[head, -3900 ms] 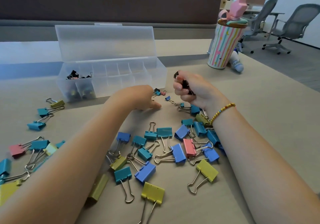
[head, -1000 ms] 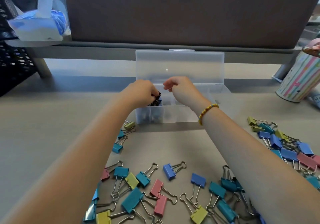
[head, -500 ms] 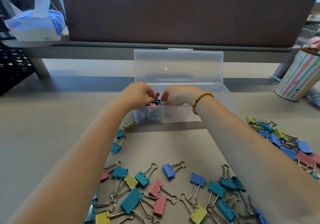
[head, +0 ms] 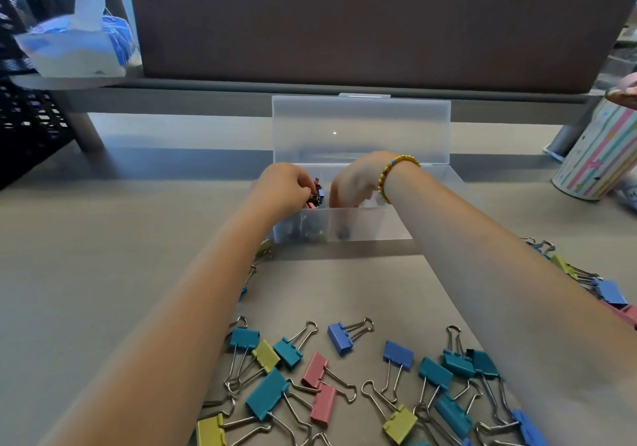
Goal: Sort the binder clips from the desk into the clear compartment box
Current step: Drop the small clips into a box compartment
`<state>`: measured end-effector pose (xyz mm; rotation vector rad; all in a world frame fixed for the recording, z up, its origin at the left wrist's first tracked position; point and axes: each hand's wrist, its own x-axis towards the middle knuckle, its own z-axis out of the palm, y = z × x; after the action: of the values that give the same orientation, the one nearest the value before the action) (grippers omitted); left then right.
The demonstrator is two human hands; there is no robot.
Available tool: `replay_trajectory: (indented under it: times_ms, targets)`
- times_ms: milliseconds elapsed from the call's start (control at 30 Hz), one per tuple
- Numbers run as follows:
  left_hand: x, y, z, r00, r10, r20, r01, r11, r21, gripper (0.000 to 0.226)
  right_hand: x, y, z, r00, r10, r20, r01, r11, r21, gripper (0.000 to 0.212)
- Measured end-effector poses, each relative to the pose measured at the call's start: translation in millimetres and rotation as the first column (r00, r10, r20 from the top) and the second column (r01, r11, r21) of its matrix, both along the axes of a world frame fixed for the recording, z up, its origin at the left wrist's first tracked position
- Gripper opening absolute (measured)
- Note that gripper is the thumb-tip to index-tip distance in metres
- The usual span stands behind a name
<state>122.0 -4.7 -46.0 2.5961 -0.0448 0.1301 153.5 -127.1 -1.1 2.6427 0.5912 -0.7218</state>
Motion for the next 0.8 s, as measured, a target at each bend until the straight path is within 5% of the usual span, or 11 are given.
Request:
replay_trajectory:
  times_ms: [133,533,667,800]
  targets:
    - [0,-1,-3,1.000,0.024,0.020,-0.023,0.999,-0.029,0.028,1,0,5,0.992,-0.034,-0.122,0.036,0.999,0.014,0.039]
    - [1,-1,-5,0.996,0.078,0.034,-0.077,0.997,-0.027,0.025,-17,-13,13,0.982,-0.064,-0.178,0.093,0.983,0.158,0.057]
    - [0,-1,-5,0.997,0.077,0.032,-0.076,0.997,-0.031,0.025,-31,-24,21,0.975,0.001,-0.224,0.056,0.968,0.245,0.035]
    - [-1,-1,-6,0.996,0.074,0.047,-0.073,0.997,-0.037,0.026,-37,-35,19,0.995,0.027,-0.097,0.015,0.912,0.411,0.020]
